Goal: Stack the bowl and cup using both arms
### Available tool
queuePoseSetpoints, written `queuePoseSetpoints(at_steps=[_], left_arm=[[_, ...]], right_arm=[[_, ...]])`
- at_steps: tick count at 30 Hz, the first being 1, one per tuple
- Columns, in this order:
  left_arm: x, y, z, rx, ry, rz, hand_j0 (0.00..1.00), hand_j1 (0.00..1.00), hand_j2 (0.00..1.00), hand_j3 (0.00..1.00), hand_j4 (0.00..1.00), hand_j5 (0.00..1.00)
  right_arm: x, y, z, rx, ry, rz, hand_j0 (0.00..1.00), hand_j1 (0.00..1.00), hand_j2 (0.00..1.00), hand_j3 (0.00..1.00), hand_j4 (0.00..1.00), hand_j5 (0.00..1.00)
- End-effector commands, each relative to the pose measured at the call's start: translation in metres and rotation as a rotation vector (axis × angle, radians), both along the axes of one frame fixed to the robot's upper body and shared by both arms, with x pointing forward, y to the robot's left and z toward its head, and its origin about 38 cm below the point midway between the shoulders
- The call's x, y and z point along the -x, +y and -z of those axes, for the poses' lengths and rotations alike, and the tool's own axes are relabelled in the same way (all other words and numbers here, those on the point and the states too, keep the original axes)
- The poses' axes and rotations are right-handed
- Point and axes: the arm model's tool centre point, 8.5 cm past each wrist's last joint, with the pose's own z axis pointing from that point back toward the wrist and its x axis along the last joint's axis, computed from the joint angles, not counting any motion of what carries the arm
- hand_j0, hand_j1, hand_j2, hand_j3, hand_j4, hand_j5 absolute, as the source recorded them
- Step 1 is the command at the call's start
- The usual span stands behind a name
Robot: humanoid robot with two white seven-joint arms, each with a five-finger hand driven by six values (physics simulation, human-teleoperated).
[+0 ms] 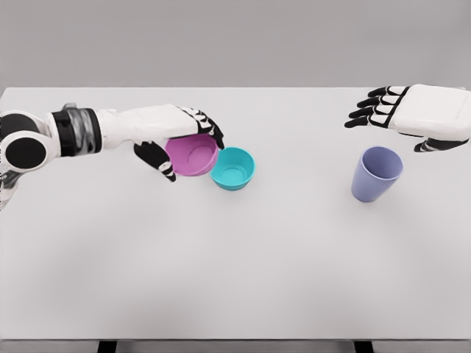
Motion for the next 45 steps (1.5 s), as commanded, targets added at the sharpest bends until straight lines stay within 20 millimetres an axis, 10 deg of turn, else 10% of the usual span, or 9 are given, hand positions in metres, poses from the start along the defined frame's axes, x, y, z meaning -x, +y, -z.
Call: queuePoseSetpoints(at_steps=[1,23,45], left_arm=[[0.002,-0.010,0.005,0.008,0.014,0.019,0.66,0.66,0.66,0.66,0.66,0.66],[-0.015,-0.063,0.021,0.003,0.027,0.060,0.65,0.65,0.65,0.65,0.65,0.65],[-0.037,-0.062,0.044,-0.043,0.077,-0.003,0.65,0.65,0.65,0.65,0.65,0.65]], right_arm=[[0.000,0.000,-0.001,-0.004,0.001,0.002,1.00,1.00,1.00,1.00,1.00,1.00],[0.000,-0.001,-0.001,-0.003,-0.001,0.003,1.00,1.00,1.00,1.00,1.00,1.00],[0.000,-0.001,-0.002,-0.003,-0.002,0.004,1.00,1.00,1.00,1.00,1.00,1.00]])
